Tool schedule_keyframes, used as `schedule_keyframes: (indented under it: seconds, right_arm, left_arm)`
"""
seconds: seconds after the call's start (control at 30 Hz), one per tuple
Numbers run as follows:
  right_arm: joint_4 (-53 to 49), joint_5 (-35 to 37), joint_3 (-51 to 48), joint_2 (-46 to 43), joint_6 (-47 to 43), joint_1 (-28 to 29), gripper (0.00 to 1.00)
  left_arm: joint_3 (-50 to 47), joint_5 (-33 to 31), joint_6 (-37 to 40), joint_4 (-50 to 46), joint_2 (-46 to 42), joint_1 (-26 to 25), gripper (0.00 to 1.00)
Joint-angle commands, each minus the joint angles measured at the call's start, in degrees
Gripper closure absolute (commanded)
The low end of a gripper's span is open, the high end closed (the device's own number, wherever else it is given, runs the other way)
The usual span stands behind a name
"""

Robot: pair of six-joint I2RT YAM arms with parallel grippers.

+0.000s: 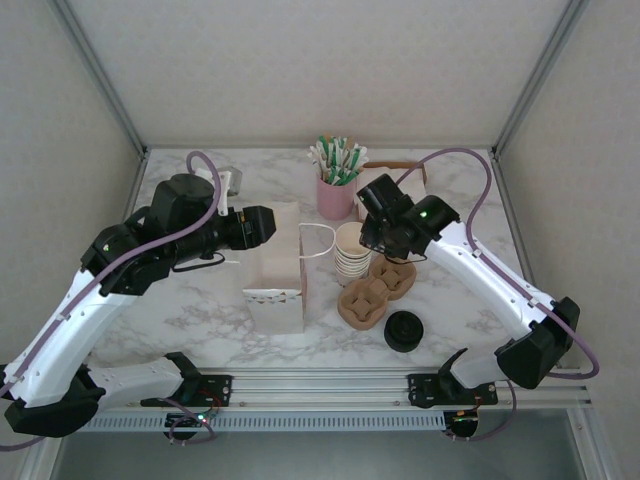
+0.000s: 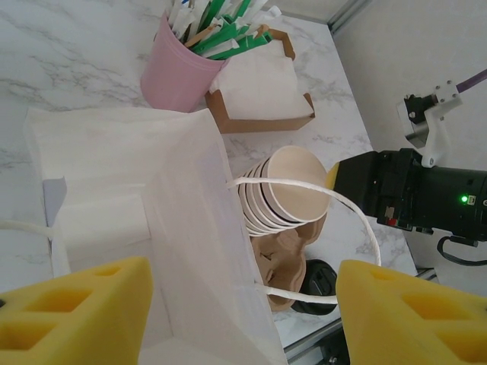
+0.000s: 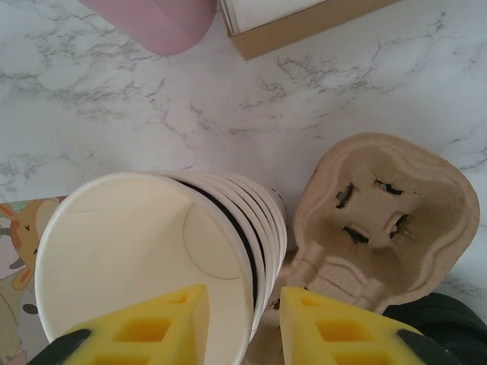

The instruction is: Pack the takeout coffee

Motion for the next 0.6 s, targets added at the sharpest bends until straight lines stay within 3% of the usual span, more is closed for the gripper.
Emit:
schedule_keyframes:
  seconds: [0.0, 0.57]
  right_arm:
    - [-0.4, 2.0, 0.9, 0.5, 0.3, 0.5, 0.70]
    - [0.5, 1.4, 0.2, 1.8, 0.3, 0.6, 0.78]
  left_arm:
    - [-0.4, -1.4, -0.8, -1.1, -0.6, -0.7, 0.35]
    - [-0.6, -2.6, -1.3, -1.4, -0.1, -1.8, 0.35]
